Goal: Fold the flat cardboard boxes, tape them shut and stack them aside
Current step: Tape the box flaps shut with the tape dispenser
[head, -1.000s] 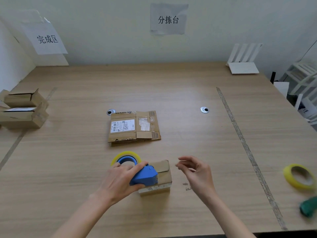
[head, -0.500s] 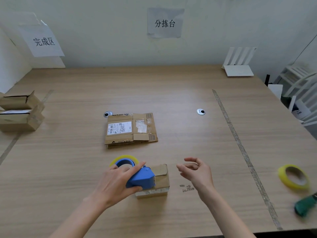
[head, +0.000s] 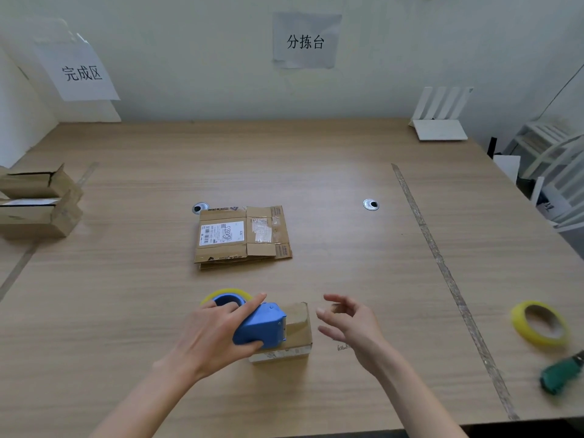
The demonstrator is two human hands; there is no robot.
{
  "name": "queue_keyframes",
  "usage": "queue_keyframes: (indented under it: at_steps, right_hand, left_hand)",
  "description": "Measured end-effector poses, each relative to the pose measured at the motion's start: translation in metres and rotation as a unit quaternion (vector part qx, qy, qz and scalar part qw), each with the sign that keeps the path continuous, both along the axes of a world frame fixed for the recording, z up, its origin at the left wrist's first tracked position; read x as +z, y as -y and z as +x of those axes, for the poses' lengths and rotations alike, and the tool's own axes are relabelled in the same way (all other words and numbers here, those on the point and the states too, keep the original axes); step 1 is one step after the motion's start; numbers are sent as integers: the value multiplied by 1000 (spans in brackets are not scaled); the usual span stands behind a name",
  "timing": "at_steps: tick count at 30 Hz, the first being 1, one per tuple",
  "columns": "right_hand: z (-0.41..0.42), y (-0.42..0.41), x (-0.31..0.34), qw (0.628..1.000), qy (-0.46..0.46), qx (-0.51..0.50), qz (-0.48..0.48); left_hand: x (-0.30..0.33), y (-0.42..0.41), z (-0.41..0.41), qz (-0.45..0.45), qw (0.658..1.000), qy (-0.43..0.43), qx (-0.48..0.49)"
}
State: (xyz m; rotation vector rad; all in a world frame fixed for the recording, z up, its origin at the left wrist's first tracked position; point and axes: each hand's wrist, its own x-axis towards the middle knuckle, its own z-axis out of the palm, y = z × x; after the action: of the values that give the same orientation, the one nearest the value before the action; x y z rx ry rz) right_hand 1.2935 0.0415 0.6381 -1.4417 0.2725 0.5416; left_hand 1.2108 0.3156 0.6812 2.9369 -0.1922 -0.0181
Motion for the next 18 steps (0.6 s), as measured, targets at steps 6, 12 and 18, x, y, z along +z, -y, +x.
queue_keyframes:
  at_steps: [6, 12, 18]
  right_hand:
    - [-9, -20, -5, 994, -37, -72, 68]
    - [-9, -24, -8, 997, -16, -68, 21]
    - [-12, -30, -4, 985, 98, -48, -134]
  left_hand:
    - [-4, -3, 0, -7, 1000, -2, 5]
    - [-8, -6, 0, -14, 1000, -8, 0]
    - [-10, -6, -2, -9, 999, -26, 16]
